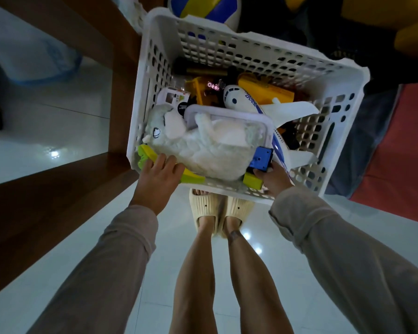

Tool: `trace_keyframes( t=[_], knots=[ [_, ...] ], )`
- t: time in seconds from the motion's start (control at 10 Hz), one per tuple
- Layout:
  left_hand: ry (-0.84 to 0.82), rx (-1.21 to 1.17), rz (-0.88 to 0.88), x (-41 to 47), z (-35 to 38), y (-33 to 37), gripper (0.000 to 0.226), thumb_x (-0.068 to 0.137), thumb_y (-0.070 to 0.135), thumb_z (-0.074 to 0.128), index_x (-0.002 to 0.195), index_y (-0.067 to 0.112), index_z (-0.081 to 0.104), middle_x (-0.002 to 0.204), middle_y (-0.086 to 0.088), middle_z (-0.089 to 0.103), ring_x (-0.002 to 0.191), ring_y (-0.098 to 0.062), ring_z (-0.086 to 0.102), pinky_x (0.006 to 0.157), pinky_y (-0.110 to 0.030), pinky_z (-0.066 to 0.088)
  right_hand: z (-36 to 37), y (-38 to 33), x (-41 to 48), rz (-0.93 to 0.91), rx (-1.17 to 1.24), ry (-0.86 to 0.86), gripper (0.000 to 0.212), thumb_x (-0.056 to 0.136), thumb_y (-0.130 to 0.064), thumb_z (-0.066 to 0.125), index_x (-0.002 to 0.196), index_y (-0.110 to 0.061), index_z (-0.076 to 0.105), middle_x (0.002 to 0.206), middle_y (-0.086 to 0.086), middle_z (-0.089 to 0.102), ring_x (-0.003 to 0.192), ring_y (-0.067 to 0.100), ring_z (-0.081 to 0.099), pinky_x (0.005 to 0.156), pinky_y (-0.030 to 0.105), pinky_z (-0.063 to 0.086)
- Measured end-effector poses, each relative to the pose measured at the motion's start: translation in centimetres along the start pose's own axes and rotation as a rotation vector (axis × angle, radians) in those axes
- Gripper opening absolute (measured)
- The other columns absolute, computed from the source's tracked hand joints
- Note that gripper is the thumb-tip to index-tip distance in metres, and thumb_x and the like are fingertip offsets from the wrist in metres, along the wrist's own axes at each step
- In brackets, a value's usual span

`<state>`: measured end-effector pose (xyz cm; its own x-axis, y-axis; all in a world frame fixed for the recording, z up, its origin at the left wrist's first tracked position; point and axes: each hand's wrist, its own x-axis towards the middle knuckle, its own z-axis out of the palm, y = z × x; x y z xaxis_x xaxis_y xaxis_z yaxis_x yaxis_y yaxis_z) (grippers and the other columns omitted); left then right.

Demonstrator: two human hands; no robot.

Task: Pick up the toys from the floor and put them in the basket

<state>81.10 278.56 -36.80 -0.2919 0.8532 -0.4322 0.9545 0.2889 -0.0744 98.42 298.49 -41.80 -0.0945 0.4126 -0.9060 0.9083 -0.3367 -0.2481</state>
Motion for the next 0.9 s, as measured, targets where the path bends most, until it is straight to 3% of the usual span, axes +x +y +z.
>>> trace_keyframes(
  t=[0.1, 0.3, 0.4, 0.5, 0.6, 0.7, 0.8, 0.9],
  knots=[
    [-0.034, 0.002, -0.029, 0.3, 0.2, -0.2, 0.025, 0.06, -0.003, 0.066, 0.079, 0.012, 0.061, 0.075, -0.007, 0.062, 0.069, -0.027, 0.062, 0.054, -0.032, 0.048, 0.0, 0.7, 0.5, -0.017, -0.333, 0.052, 0.04, 0.091, -0.028, 0.054, 0.125, -0.007, 0.054, 0.118, 0.018, 0.063, 0.106, 0.033, 0.059, 0.077, 0.029, 0.038],
    [-0.095, 0.056, -0.07, 0.7, 0.2, 0.7, 0.019, 0.065, 0.003, 0.061, 0.076, 0.019, 0.061, 0.073, 0.0, 0.063, 0.064, -0.018, 0.061, 0.052, -0.026, 0.047, 0.8, 0.8, -0.1, -0.018, -0.53, 0.07, 0.038, 0.095, -0.025, 0.042, 0.114, 0.002, 0.059, 0.116, 0.025, 0.063, 0.108, 0.037, 0.059, 0.082, 0.038, 0.044],
    [-0.081, 0.077, -0.11, 1.0, 0.6, 0.9, 0.015, 0.071, 0.007, 0.055, 0.072, 0.02, 0.062, 0.07, 0.002, 0.064, 0.059, -0.016, 0.06, 0.052, -0.026, 0.047, 1.0, 0.8, -0.8, 0.005, -0.504, 0.079, 0.041, 0.094, -0.029, 0.043, 0.117, 0.002, 0.058, 0.117, 0.025, 0.063, 0.11, 0.038, 0.059, 0.089, 0.041, 0.046],
    [-0.094, 0.057, -0.117, 1.2, 0.8, 1.0, 0.013, 0.069, 0.008, 0.06, 0.067, 0.02, 0.063, 0.064, 0.002, 0.063, 0.054, -0.014, 0.06, 0.046, -0.022, 0.046, 1.0, 1.4, -0.9, -0.036, -0.491, 0.046, 0.035, 0.097, -0.019, 0.038, 0.127, -0.004, 0.05, 0.121, 0.022, 0.059, 0.113, 0.034, 0.059, 0.092, 0.039, 0.047],
    [-0.1, -0.04, -0.193, 1.7, 1.0, 1.0, 0.014, 0.072, 0.002, 0.059, 0.077, 0.013, 0.066, 0.075, -0.006, 0.066, 0.065, -0.019, 0.065, 0.049, -0.025, 0.05, 0.6, 1.5, -1.6, -0.067, -0.588, -0.006, 0.035, 0.096, -0.009, 0.038, 0.13, -0.003, 0.047, 0.125, 0.022, 0.056, 0.116, 0.033, 0.057, 0.087, 0.036, 0.05],
    [-0.179, -0.423, -0.435, 1.4, 1.9, 1.3, 0.034, 0.084, -0.006, 0.044, 0.113, 0.003, 0.06, 0.117, -0.019, 0.057, 0.108, -0.033, 0.056, 0.082, -0.038, 0.051, 0.2, 1.4, -2.7, 0.025, -0.447, 0.015, 0.038, 0.093, -0.019, 0.046, 0.126, -0.001, 0.051, 0.128, 0.027, 0.055, 0.119, 0.032, 0.055, 0.066, 0.021, 0.04],
    [-0.172, -0.718, -0.551, 0.2, 0.5, 1.0, 0.044, 0.083, -0.009, 0.043, 0.124, 0.0, 0.055, 0.131, -0.021, 0.053, 0.124, -0.034, 0.048, 0.102, -0.04, 0.043, -0.7, 0.4, -6.9, -0.097, -0.316, -0.016, 0.032, 0.086, -0.007, 0.061, 0.117, -0.005, 0.065, 0.131, 0.033, 0.052, 0.124, 0.032, 0.055, 0.091, 0.029, 0.05],
    [-0.233, -0.784, -0.543, -2.8, -1.4, 1.1, 0.054, 0.082, -0.007, 0.047, 0.135, 0.003, 0.047, 0.143, -0.018, 0.047, 0.133, -0.031, 0.041, 0.109, -0.039, 0.035, -4.3, -1.4, -10.8, 0.034, 0.255, -0.126, 0.028, 0.091, -0.007, 0.055, 0.118, -0.007, 0.061, 0.126, 0.02, 0.062, 0.114, 0.029, 0.062, 0.095, 0.037, 0.048]
  ],
)
